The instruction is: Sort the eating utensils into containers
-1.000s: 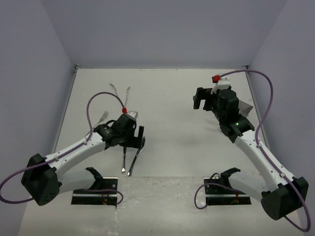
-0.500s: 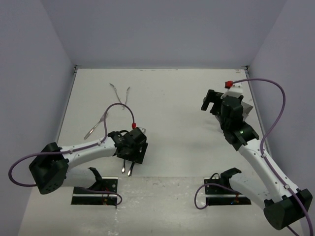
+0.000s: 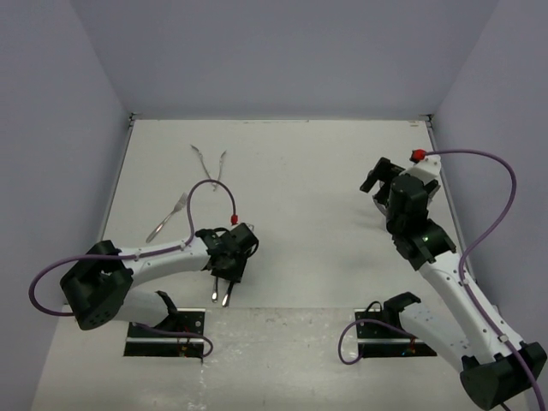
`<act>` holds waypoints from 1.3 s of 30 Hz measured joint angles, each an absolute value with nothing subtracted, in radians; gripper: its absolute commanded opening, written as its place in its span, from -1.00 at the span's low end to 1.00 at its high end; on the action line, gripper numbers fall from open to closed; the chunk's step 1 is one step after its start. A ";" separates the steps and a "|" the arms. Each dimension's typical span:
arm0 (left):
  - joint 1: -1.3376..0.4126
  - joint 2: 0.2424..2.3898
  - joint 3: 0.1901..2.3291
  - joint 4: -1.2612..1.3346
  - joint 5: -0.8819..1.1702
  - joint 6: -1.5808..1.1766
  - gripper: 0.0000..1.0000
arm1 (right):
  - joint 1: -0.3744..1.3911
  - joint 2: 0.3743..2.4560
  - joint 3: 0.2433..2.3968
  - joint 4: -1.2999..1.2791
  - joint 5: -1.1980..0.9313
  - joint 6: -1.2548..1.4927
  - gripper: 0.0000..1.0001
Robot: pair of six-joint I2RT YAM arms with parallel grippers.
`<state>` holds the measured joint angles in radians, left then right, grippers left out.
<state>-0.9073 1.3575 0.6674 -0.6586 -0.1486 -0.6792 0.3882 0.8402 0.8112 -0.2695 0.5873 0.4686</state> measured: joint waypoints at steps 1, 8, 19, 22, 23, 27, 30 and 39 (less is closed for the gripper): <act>-0.908 1.357 0.667 -0.657 -0.151 -0.678 -0.18 | 0.386 0.842 0.819 -0.279 0.585 0.466 0.98; -0.916 1.377 0.677 -0.653 -0.166 -0.677 -0.44 | 0.386 0.844 0.886 -0.286 0.614 0.449 0.98; -0.937 1.390 0.693 -0.641 -0.183 -0.661 -1.00 | 0.386 0.836 0.890 -0.302 0.646 0.429 0.98; -0.937 1.390 0.698 -0.627 -0.198 -0.652 -1.00 | 0.386 0.836 0.890 -0.309 0.634 0.422 0.98; -0.937 1.390 0.703 -0.620 -0.207 -0.647 -1.00 | 0.386 0.836 0.890 -0.313 0.623 0.420 0.98; -0.937 1.380 0.749 -0.561 -0.240 -0.619 -1.00 | 0.386 0.841 0.883 -0.343 0.524 0.421 0.98; -0.937 1.368 0.810 -0.487 -0.260 -0.583 -1.00 | 0.386 0.855 0.870 -0.365 0.452 0.425 0.98; -0.937 1.358 0.917 -0.265 -0.279 -0.466 -1.00 | 0.387 0.847 0.656 -0.233 0.000 0.499 0.98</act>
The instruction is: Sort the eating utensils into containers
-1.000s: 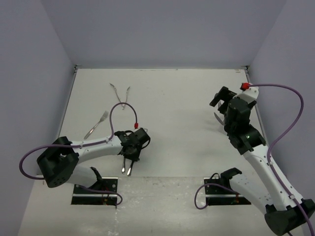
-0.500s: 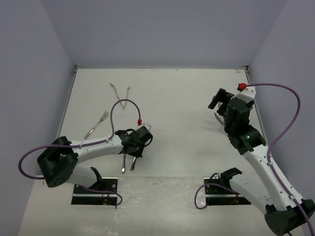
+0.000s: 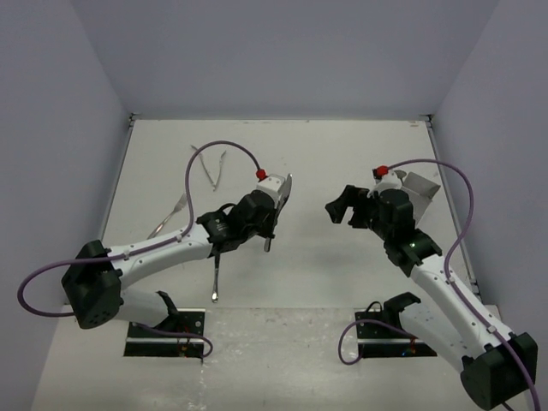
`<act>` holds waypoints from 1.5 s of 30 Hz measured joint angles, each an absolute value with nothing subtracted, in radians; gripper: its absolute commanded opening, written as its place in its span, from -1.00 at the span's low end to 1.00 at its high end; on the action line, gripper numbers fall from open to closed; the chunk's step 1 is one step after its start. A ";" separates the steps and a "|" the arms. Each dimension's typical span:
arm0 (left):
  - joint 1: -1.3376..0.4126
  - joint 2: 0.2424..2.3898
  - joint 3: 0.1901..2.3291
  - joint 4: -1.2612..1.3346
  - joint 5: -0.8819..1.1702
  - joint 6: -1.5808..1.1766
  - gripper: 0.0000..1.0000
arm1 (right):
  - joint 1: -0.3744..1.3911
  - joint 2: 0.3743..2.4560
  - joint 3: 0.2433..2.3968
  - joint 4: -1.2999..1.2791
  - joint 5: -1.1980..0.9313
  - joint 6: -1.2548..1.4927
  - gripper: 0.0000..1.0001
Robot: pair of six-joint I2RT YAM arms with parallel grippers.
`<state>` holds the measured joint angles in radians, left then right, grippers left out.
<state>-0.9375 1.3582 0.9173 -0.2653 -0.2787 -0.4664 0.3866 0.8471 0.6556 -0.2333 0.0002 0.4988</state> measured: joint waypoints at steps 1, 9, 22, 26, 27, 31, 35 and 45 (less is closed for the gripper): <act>-0.937 1.362 0.927 -0.247 -0.279 -0.458 -1.00 | 0.387 0.844 0.631 -0.205 -0.041 0.516 0.98; -0.937 1.417 0.987 -0.137 -0.250 -0.425 -1.00 | 0.421 0.886 0.542 0.050 -0.228 0.668 0.94; -0.937 1.457 0.998 -0.068 -0.147 -0.426 -1.00 | 0.444 1.084 0.561 0.248 -0.262 0.785 0.63; -0.937 1.469 1.010 -0.060 -0.126 -0.426 -1.00 | 0.457 1.109 0.576 0.269 -0.260 0.795 0.57; -0.937 1.472 1.013 -0.056 -0.122 -0.426 -1.00 | 0.461 1.115 0.582 0.273 -0.260 0.797 0.55; -0.937 1.483 1.020 -0.046 -0.113 -0.426 -1.00 | 0.472 1.139 0.601 0.285 -0.254 0.804 0.39; -0.937 1.490 1.026 -0.042 -0.111 -0.426 -1.00 | 0.501 1.159 0.622 0.280 -0.217 0.807 0.22; -0.937 1.507 1.049 -0.039 -0.115 -0.426 -1.00 | 0.583 1.178 0.680 0.203 -0.056 0.792 -0.27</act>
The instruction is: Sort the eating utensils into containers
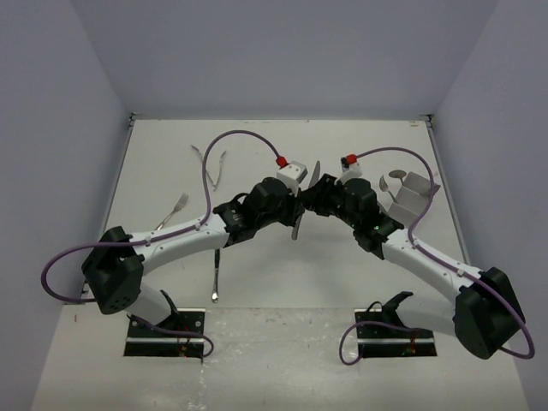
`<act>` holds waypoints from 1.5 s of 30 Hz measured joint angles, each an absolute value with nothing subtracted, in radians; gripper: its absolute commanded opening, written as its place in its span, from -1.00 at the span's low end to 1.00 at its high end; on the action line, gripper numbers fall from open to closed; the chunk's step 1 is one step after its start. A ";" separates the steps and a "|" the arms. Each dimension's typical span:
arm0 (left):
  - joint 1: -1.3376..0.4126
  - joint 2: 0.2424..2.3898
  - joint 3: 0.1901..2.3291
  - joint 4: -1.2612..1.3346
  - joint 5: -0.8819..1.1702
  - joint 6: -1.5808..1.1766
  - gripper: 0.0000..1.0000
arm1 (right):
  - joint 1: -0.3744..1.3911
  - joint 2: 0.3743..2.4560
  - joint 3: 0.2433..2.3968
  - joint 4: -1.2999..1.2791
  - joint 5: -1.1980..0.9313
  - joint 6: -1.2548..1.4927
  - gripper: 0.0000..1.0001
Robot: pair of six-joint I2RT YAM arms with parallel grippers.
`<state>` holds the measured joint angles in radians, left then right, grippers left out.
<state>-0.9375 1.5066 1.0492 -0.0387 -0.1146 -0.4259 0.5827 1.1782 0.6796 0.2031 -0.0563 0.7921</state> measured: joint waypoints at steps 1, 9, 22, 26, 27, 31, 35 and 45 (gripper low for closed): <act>-0.937 1.507 1.050 -0.038 -0.115 -0.426 -1.00 | 0.587 1.179 0.682 0.197 -0.045 0.788 -0.33; -0.937 1.508 1.058 -0.031 -0.115 -0.425 -0.93 | 0.600 1.187 0.692 0.159 0.003 0.748 -1.00; -0.937 1.338 1.055 -0.059 -0.163 -0.400 1.00 | 0.498 0.946 0.703 0.050 0.323 0.429 -1.00; -0.936 1.248 1.018 -0.113 -0.266 -0.413 1.00 | 0.290 0.845 0.651 0.116 0.352 0.240 -1.00; -0.934 1.235 1.007 -0.134 -0.298 -0.421 1.00 | 0.245 0.825 0.614 0.162 0.350 0.189 -1.00; -0.905 1.225 0.978 -0.237 -0.381 -0.455 1.00 | 0.053 0.815 0.456 0.319 0.227 0.014 -1.00; -0.870 1.224 0.948 -0.318 -0.417 -0.498 1.00 | -0.078 0.876 0.405 0.341 0.107 -0.086 -1.00; -0.839 1.182 0.862 -0.451 -0.439 -0.608 1.00 | -0.117 0.981 0.403 0.433 0.031 -0.156 -0.79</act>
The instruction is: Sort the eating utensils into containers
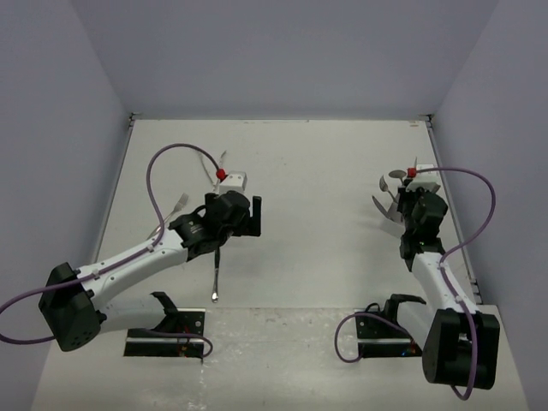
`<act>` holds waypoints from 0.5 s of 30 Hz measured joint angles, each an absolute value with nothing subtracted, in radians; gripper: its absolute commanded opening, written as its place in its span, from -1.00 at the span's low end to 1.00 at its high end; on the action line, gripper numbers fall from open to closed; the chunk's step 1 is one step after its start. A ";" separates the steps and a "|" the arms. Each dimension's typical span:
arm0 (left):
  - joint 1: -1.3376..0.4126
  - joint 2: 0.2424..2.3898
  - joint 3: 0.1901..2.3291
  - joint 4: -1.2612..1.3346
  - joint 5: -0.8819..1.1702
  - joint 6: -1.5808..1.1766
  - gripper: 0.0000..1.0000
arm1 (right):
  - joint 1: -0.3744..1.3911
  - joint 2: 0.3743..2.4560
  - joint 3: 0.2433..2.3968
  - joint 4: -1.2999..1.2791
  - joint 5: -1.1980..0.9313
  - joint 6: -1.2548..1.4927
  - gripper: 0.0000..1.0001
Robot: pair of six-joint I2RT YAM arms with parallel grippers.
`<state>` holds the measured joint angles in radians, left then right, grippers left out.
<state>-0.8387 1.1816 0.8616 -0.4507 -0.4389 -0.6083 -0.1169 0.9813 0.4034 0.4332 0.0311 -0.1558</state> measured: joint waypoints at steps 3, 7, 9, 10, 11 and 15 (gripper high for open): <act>-0.831 1.177 0.844 -0.491 -0.453 -0.657 1.00 | -0.117 0.985 0.398 0.430 0.031 -0.142 -0.71; -0.831 1.175 0.816 -0.557 -0.454 -0.725 1.00 | -0.117 0.928 0.375 0.431 0.034 -0.115 -0.41; -0.831 1.169 0.802 -0.591 -0.451 -0.757 1.00 | -0.118 0.881 0.371 0.417 0.033 -0.096 -0.10; -0.831 1.166 0.794 -0.607 -0.451 -0.770 1.00 | -0.118 0.859 0.371 0.410 0.031 -0.088 0.35; -0.831 1.162 0.786 -0.628 -0.451 -0.788 1.00 | -0.118 0.835 0.371 0.400 0.029 -0.069 0.65; -0.831 1.153 0.750 -0.716 -0.440 -0.854 1.00 | -0.118 0.751 0.390 0.324 -0.004 -0.020 0.98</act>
<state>-0.8314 1.1534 0.7502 -0.7162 -0.4404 -0.8543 -0.1184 0.7506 0.3897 0.3237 -0.0036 -0.0200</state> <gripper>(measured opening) 0.998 0.976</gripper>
